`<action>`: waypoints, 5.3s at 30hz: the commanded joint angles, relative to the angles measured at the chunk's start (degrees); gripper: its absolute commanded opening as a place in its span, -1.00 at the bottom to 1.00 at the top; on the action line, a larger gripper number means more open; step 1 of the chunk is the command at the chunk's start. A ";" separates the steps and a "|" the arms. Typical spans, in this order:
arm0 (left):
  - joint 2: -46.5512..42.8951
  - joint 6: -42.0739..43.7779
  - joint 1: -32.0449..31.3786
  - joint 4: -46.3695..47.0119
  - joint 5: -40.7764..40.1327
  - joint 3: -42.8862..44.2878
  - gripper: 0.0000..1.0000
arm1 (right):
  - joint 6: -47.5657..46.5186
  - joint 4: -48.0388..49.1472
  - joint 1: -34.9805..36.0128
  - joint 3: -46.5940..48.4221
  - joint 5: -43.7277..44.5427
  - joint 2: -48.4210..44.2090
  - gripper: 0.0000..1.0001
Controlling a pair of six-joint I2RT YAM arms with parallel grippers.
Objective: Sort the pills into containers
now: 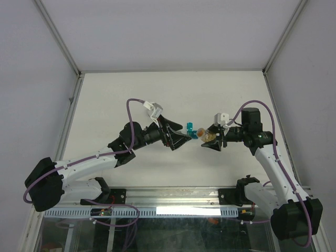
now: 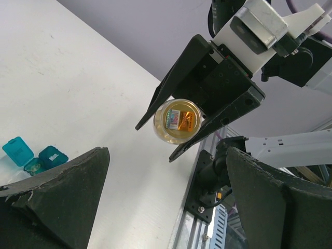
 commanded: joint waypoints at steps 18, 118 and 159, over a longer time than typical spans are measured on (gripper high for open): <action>1.03 0.74 0.46 -5.06 1.46 7.36 0.82 | 0.26 1.83 -0.07 1.92 -2.24 -1.38 -1.00; 14.71 16.61 -8.20 -29.11 5.87 28.84 -0.50 | -0.05 1.36 -0.14 2.04 -2.23 -1.77 -1.00; 10.27 17.23 -1.16 -29.64 8.97 22.67 -1.00 | 2.15 2.91 -1.05 1.93 -2.74 -2.84 0.99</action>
